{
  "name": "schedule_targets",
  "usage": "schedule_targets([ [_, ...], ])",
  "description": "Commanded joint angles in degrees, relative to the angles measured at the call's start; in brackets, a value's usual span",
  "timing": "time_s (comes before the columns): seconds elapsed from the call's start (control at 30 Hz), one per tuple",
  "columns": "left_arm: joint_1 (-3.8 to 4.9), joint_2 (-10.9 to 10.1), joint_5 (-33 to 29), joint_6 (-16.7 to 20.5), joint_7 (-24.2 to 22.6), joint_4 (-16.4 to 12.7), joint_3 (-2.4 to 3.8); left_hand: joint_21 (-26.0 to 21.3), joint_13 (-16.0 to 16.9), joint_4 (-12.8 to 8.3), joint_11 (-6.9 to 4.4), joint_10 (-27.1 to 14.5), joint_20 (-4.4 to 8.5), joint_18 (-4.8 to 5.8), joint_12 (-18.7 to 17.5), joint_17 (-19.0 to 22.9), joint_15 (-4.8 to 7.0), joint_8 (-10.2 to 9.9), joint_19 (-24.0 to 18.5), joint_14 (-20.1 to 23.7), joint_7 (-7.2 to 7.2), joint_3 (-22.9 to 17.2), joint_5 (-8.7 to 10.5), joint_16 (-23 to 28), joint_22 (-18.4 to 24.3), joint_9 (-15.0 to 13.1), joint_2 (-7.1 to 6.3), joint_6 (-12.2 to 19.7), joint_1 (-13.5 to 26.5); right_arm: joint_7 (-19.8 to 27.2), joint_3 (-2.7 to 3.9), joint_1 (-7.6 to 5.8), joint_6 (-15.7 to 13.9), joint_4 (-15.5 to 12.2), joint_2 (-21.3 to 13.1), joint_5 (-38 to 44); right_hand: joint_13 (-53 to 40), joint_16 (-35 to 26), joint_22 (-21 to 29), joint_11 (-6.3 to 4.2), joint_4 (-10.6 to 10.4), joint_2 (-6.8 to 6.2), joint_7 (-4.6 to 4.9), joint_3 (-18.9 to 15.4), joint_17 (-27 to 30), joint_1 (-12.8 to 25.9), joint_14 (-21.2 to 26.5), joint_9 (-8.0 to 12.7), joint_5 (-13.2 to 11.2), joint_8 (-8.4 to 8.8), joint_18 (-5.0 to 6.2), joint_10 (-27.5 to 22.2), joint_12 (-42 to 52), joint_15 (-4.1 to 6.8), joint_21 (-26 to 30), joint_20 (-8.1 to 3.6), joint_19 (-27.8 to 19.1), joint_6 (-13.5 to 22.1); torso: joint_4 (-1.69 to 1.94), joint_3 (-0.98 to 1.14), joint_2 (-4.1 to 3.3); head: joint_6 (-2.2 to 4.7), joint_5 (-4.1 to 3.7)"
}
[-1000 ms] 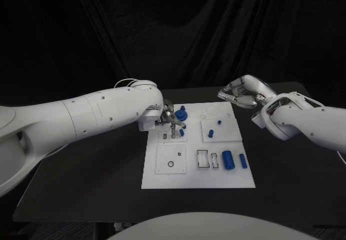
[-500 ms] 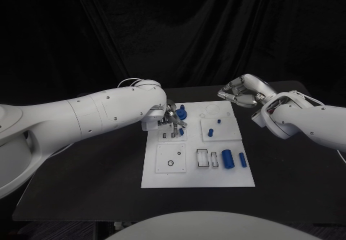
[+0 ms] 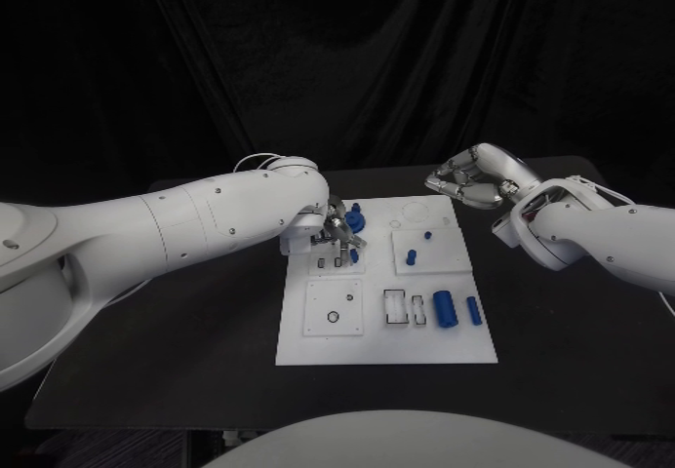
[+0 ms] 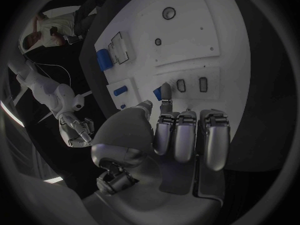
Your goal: Assemble the parts on the task board
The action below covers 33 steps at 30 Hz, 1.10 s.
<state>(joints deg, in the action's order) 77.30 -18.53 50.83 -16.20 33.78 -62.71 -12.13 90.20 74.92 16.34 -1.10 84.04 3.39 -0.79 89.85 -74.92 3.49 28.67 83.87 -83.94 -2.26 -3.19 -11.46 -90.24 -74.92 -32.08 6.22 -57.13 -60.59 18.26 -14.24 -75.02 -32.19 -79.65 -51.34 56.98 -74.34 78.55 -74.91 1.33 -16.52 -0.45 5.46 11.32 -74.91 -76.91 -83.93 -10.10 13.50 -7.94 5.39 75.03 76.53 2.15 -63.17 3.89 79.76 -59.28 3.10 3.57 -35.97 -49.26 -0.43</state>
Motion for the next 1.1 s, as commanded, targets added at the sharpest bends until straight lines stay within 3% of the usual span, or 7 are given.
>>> schedule_targets([
  [0.03, -0.22, 0.23, 0.22, -0.8, -0.03, 0.24, 0.05, -0.2, 15.08, -0.29, -0.43, 5.96, 0.46, 0.79, 0.15, -15.08, 0.28, -0.53, 6.13, -6.06, 0.04, 0.09, 0.12, 0.24, -15.08, -0.09, 0.1, -0.24, -0.13, -0.81, 0.05, 0.1, 0.26, -0.12, -0.11, -0.03, -0.05, 0.07, -6.61, -0.12, -0.1, 0.0, 0.15, 0.31, -3.27, -0.44, -2.19, -0.04, 0.03, -0.08, -0.02, 0.29, 0.04, 0.41, -0.3, -0.12, 0.33, -0.45, 0.01, 0.01, -0.02, -0.1, 0.01],
  [0.57, -0.58, 0.91, 0.22, -0.41, -0.45, 1.15, 0.05, -0.2, 15.08, -0.35, -0.39, 5.96, 0.52, 0.79, 0.15, -15.08, 0.3, -1.19, 6.13, -6.06, -0.04, -0.04, 0.02, 0.24, -15.08, -0.22, 0.19, 0.03, -0.28, -1.03, 0.05, 0.1, 0.55, -0.26, -0.21, -0.03, -0.05, 0.12, -6.63, -0.13, -0.11, -0.02, 0.14, 0.31, -3.32, -0.43, -2.21, -0.04, 0.0, -0.07, -0.03, 0.32, 0.05, 0.43, -0.33, -0.13, 0.35, -0.45, 0.03, -0.03, -0.05, -0.47, 0.08],
  [1.1, -1.09, 1.25, 0.22, -0.21, -1.47, 1.83, 0.05, -0.2, 15.08, -1.04, 0.04, 5.96, 0.31, 0.79, 0.15, -15.08, 0.04, -3.7, 6.13, -6.06, -0.63, -0.51, -0.6, 0.24, -15.08, -0.62, -0.12, 1.43, -1.34, -1.19, 0.05, 0.09, 0.87, -0.34, -0.27, -0.03, -0.12, 0.16, -6.64, -0.14, -0.12, -0.04, 0.15, 0.32, -3.36, -0.41, -2.24, -0.04, -0.03, -0.05, -0.03, 0.44, 0.13, 0.44, -0.35, -0.15, 0.38, -0.44, -0.02, -0.05, -0.07, -0.74, 0.26],
])
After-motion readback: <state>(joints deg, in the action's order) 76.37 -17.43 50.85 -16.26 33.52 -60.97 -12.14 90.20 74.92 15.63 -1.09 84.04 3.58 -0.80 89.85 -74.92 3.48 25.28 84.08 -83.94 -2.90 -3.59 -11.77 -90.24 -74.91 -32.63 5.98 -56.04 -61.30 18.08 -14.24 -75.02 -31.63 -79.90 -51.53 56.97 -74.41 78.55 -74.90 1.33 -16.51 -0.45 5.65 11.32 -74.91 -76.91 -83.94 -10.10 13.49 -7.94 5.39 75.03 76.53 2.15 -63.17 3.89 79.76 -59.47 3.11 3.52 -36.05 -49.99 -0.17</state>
